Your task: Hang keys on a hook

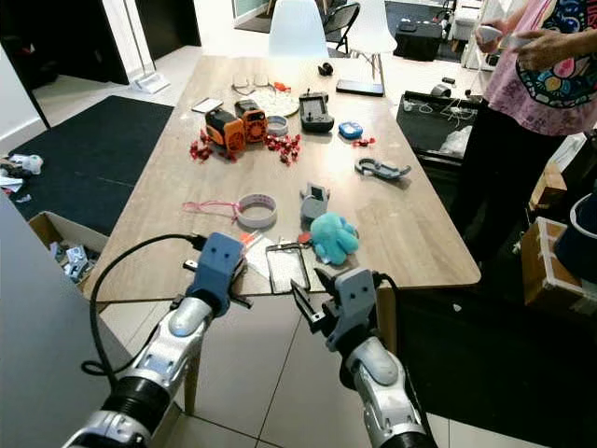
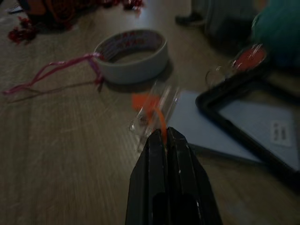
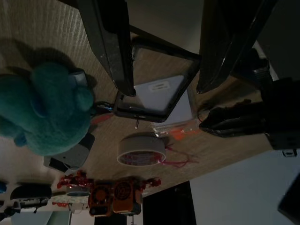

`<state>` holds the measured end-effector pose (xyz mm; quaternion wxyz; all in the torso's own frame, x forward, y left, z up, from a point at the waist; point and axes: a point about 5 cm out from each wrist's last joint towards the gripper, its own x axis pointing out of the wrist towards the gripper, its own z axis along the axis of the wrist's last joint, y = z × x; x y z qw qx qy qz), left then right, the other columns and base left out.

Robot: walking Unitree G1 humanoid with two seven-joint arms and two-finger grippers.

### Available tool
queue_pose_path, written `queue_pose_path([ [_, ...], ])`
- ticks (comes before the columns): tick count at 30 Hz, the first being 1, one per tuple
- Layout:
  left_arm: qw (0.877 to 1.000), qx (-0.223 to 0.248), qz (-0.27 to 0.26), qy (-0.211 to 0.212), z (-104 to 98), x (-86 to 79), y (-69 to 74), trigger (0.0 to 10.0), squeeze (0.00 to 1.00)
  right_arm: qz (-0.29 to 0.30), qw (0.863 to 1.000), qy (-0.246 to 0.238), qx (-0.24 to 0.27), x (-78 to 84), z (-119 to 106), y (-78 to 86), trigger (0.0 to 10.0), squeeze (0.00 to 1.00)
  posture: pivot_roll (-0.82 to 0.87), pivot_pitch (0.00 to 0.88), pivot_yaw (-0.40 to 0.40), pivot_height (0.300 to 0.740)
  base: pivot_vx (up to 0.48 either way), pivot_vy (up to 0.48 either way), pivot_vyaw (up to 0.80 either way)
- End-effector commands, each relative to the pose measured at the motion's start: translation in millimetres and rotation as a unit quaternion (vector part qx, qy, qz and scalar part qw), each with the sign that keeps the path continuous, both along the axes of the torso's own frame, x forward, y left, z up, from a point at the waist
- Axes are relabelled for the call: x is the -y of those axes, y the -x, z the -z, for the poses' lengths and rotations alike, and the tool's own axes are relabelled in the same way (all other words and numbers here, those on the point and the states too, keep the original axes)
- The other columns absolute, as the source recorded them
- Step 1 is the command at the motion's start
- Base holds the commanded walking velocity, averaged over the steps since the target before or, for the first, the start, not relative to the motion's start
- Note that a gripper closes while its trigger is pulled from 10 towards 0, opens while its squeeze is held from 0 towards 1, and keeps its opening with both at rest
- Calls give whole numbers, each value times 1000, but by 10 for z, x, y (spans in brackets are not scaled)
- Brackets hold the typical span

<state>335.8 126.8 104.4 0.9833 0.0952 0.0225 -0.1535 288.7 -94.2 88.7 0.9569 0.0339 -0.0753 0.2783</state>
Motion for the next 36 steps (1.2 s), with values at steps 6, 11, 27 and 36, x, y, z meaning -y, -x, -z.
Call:
queue_pose_path([
  [6,976,84,95,178,-468,-35,88,0,0,2,1000,1,-3,20,24,24,10000,0,36,88,-21,740,0,0,0],
  [11,950,135,115,255,-735,-225,133,0,0,-1,1000,-1,-3,3,26,24,10000,0,41,91,-24,740,0,0,0],
  [27,885,71,351,298,-831,-282,535,0,0,-26,1000,-11,11,-39,-18,71,10000,0,37,93,-27,740,0,0,0],
  [36,877,-8,406,256,-680,-375,739,0,0,-31,999,-10,10,-51,-4,88,10000,0,38,92,-29,740,0,0,0],
])
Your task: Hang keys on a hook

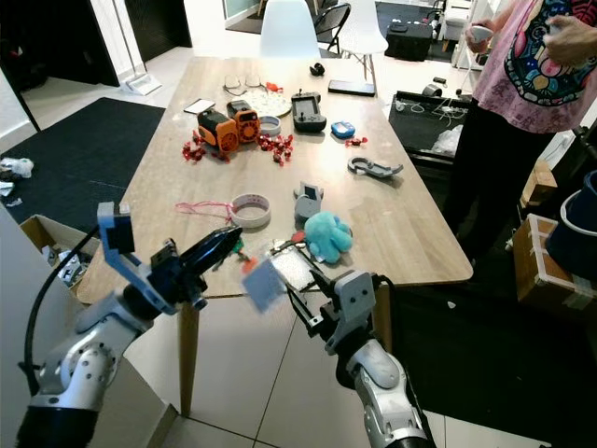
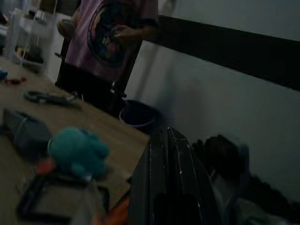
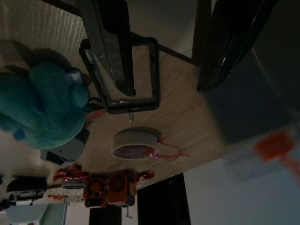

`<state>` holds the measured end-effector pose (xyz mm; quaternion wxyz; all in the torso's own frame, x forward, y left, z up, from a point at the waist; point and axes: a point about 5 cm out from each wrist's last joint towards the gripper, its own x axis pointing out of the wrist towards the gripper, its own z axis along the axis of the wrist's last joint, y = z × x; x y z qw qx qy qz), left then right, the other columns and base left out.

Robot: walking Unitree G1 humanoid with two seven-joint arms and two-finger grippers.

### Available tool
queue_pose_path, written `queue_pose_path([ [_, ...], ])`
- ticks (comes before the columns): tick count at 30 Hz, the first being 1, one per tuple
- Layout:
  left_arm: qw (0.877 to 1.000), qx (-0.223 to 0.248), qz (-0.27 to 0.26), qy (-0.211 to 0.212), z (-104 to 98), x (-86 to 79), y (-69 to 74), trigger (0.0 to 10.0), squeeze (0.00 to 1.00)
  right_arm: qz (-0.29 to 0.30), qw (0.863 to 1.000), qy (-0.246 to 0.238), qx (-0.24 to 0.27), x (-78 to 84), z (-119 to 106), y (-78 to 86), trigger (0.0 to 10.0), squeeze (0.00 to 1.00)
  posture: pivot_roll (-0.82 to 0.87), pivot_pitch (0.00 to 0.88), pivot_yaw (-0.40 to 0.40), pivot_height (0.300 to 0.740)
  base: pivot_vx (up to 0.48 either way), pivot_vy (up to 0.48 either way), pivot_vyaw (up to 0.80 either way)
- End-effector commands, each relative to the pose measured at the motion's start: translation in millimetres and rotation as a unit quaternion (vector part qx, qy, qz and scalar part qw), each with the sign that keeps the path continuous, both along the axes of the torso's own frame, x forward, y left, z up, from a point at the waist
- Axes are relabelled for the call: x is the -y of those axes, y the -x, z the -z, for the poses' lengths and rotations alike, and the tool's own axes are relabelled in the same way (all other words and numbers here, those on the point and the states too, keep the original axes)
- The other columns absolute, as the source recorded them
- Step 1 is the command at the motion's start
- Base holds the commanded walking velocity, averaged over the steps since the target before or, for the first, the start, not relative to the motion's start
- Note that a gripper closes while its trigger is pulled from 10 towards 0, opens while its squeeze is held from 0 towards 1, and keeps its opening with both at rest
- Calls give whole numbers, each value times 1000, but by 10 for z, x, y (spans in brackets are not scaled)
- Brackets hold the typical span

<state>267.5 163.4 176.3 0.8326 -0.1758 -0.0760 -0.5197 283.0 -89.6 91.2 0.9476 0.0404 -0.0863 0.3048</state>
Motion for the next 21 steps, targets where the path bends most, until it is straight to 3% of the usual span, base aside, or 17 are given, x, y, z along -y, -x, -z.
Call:
queue_pose_path([
  [1,994,-32,55,-84,184,-57,151,0,0,-7,1000,-1,-2,-17,29,37,10000,0,39,92,-30,740,0,0,0],
  [3,994,-32,55,-84,184,-57,151,0,0,-7,1000,-1,-2,-17,29,37,10000,0,39,92,-30,740,0,0,0],
  [4,983,-55,80,-154,361,-109,243,0,0,-10,1000,1,-3,-24,37,43,10000,0,40,92,-31,740,0,0,0],
  [5,983,-55,80,-154,361,-109,243,0,0,-10,1000,1,-3,-24,37,43,10000,0,40,92,-31,740,0,0,0],
  [6,969,-74,101,-214,520,-158,321,0,0,-11,1000,2,-4,-27,45,47,10000,0,39,93,-32,740,0,0,0],
  [8,969,-74,101,-214,520,-158,321,0,0,-11,1000,2,-4,-27,45,47,10000,0,39,93,-32,740,0,0,0],
  [10,937,-107,122,-311,872,-248,467,0,0,-12,1000,9,-10,-22,80,58,10000,0,38,93,-31,740,0,0,0],
  [11,926,-118,118,-339,1003,-279,517,0,0,-12,1000,12,-13,-16,99,65,10000,0,38,93,-31,740,0,0,0],
  [15,913,-131,113,-370,1142,-317,578,0,0,-12,1000,16,-17,-7,125,74,10000,0,36,93,-31,740,0,0,0],
  [18,895,-149,112,-405,1307,-377,678,0,0,-11,999,22,-24,5,164,89,10000,0,35,93,-31,740,0,0,0],
  [21,889,-155,103,-418,1399,-400,728,0,0,-9,999,29,-32,20,210,101,10000,0,34,93,-30,740,0,0,0],
])
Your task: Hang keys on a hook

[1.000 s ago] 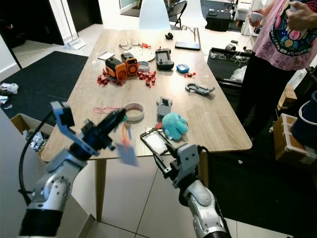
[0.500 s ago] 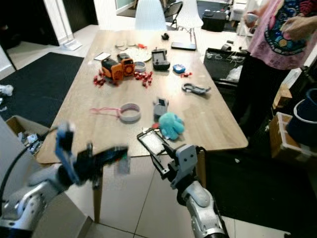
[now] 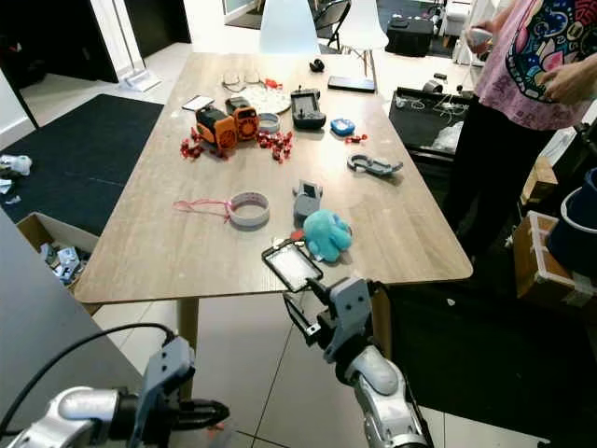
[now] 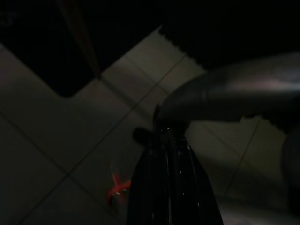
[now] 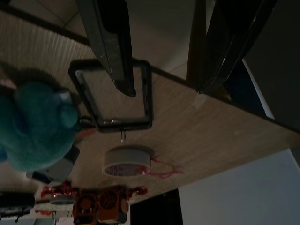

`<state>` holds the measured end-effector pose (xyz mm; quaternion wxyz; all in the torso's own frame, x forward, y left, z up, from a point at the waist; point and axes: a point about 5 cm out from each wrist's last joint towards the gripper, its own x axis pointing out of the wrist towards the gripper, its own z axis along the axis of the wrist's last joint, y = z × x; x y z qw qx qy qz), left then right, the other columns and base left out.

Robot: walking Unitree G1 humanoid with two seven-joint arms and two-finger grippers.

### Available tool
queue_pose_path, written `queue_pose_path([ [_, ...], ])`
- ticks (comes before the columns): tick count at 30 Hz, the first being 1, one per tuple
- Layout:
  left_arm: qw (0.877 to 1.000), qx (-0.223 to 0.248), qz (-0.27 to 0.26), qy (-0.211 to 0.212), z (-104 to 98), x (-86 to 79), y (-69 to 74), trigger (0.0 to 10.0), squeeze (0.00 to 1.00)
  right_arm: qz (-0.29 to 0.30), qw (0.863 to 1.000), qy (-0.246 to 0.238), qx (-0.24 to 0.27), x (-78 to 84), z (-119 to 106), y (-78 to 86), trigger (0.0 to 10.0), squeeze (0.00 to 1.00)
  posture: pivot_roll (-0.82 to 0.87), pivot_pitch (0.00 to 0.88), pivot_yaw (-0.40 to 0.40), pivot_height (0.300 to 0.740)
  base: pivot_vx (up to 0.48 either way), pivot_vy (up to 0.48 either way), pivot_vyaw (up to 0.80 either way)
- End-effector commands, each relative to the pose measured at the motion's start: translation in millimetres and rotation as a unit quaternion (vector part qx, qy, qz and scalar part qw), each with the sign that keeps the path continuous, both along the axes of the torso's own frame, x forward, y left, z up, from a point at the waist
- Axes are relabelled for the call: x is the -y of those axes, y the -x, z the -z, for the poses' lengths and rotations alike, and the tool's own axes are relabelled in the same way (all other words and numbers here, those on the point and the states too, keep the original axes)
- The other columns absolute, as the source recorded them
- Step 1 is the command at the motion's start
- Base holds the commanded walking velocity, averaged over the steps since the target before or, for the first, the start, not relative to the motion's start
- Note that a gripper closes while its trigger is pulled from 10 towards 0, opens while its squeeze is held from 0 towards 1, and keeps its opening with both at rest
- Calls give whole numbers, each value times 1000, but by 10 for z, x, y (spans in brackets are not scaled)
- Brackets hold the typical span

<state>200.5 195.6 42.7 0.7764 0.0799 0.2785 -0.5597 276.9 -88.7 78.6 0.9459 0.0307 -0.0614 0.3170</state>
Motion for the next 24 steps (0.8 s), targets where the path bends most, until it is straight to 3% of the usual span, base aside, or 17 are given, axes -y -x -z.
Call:
queue_pose_path([
  [1,1000,-2,2,-31,63,-78,57,0,0,3,1000,12,-12,29,84,40,10000,0,34,93,-30,740,0,0,0],
  [2,999,7,-26,-47,186,-94,80,0,0,11,999,26,-33,68,189,59,10000,0,37,93,-30,740,0,0,0],
  [4,998,11,-41,-53,231,-98,82,0,0,15,999,32,-41,85,231,68,10000,0,37,93,-30,740,0,0,0],
  [6,995,33,-73,-61,352,-99,108,0,0,32,994,60,-80,155,411,105,10000,0,39,90,-29,740,0,0,0],
  [8,991,53,-114,-41,444,-92,165,0,0,54,985,90,-139,265,650,180,10000,0,39,90,-29,740,0,0,0],
  [13,988,72,-137,-24,504,-83,231,0,0,66,974,109,-188,350,835,270,10000,0,37,84,-25,740,0,0,0],
  [14,983,80,-159,-32,580,-102,289,0,0,77,962,132,-227,426,988,362,10000,0,35,76,-26,740,0,0,0],
  [16,983,80,-159,-32,580,-102,289,0,0,77,962,132,-227,426,988,362,10000,0,35,76,-26,740,0,0,0],
  [18,955,72,-283,-51,766,-200,408,0,0,146,919,159,-329,704,1312,637,10000,0,41,63,-36,740,0,0,0],
  [19,955,72,-283,-51,766,-200,408,0,0,146,919,159,-329,704,1312,637,10000,0,41,63,-36,740,0,0,0],
  [20,937,67,-338,-58,831,-239,454,0,0,184,900,158,-363,825,1402,743,10000,0,42,62,-40,740,0,0,0],
  [21,909,57,-407,-67,891,-290,484,0,0,230,879,146,-392,955,1463,829,10000,0,44,59,-43,740,0,0,0],
  [22,909,57,-407,-67,891,-290,484,0,0,230,879,146,-392,955,1463,829,10000,0,44,59,-43,740,0,0,0],
  [23,881,46,-466,-63,938,-321,509,0,0,265,862,135,-411,1053,1499,888,10000,0,45,53,-45,740,0,0,0],
  [24,881,46,-466,-63,938,-321,509,0,0,265,862,135,-411,1053,1499,888,10000,0,45,53,-45,740,0,0,0],
])
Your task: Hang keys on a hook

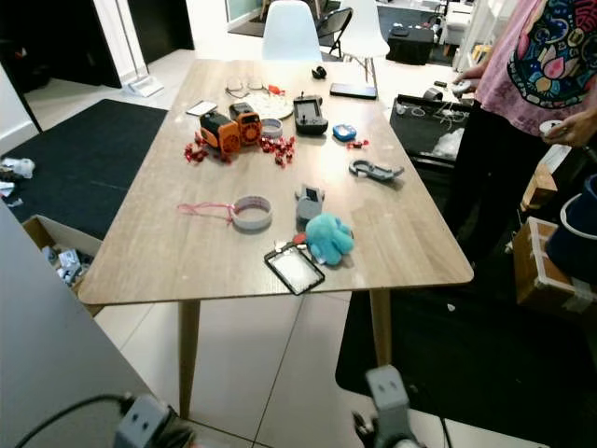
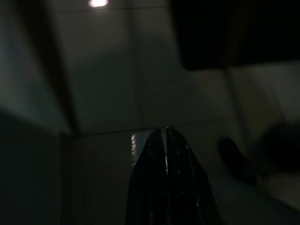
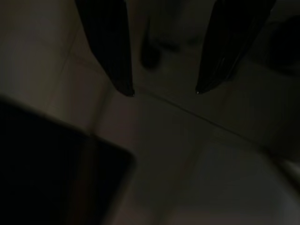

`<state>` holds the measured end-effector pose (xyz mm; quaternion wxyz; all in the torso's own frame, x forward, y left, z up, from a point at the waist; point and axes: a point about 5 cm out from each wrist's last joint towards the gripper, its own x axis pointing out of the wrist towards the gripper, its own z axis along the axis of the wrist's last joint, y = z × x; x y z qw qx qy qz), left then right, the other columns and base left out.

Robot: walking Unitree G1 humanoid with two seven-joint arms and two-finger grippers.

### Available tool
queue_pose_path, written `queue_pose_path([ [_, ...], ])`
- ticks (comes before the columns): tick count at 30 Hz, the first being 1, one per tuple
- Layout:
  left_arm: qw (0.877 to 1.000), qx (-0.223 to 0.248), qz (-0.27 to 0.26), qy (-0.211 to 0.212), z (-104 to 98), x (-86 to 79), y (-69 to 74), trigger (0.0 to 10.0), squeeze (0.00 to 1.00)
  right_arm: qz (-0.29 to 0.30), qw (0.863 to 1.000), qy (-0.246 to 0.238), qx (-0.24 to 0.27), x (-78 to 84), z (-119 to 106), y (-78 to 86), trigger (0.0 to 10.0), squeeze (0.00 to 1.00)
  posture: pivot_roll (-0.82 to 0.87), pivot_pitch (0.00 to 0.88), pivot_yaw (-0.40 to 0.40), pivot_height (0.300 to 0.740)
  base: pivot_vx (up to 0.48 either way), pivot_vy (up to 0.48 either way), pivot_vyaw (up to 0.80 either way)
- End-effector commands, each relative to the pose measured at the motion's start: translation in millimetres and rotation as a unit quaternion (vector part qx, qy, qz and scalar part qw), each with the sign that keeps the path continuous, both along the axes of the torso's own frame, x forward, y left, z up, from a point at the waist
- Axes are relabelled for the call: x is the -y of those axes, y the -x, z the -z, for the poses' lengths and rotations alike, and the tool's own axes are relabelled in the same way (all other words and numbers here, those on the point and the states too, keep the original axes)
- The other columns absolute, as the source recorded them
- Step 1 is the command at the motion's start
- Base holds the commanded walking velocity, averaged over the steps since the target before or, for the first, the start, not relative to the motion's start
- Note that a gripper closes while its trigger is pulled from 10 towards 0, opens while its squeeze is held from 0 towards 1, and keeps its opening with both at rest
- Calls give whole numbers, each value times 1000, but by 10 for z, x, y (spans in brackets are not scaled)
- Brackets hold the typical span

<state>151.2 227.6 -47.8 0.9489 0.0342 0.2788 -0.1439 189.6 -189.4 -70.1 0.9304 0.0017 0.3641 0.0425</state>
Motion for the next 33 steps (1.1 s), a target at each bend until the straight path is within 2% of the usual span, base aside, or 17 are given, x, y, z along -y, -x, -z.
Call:
queue_pose_path([
  [1,999,-4,-38,8,33,-1,16,0,0,27,1000,-1,-7,46,12,15,10000,0,45,53,-45,740,0,0,0],
  [2,995,-1,-100,14,68,-27,39,2980,0,57,998,3,-15,125,32,58,10000,0,43,45,-46,740,0,0,0],
  [3,981,4,-193,24,113,-49,63,10000,0,84,996,13,-16,223,40,99,10000,0,43,34,-46,740,0,0,0],
  [4,981,4,-193,24,113,-49,63,10000,0,84,996,13,-16,223,40,99,10000,0,43,34,-46,740,0,0,0],
  [7,969,-8,-244,30,158,-36,56,10000,0,72,997,22,-5,253,18,81,10000,0,46,29,-47,740,0,0,0],
  [10,968,-11,-250,29,167,-24,45,10000,0,67,998,20,-3,251,13,74,10000,0,47,24,-50,740,0,0,0],
  [13,971,-23,-235,21,191,24,23,10000,0,62,998,15,-1,243,8,60,10000,0,45,22,-50,740,0,0,0],
  [16,980,-34,-196,-3,230,149,-35,10000,0,56,998,16,-2,215,-2,12,10000,0,42,16,-49,740,0,0,0],
  [22,975,-25,-222,2,231,169,-63,10000,0,13,1000,28,-4,128,3,-11,10000,0,46,12,-52,740,0,0,0],
  [26,975,-28,-220,3,243,192,-80,10000,0,-26,999,44,-4,61,4,-27,10000,0,50,12,-53,740,0,0,716],
  [33,977,-31,-210,-1,250,232,-110,10000,0,-59,997,50,-2,-18,-3,-63,10000,0,61,19,-61,740,0,0,800],
])
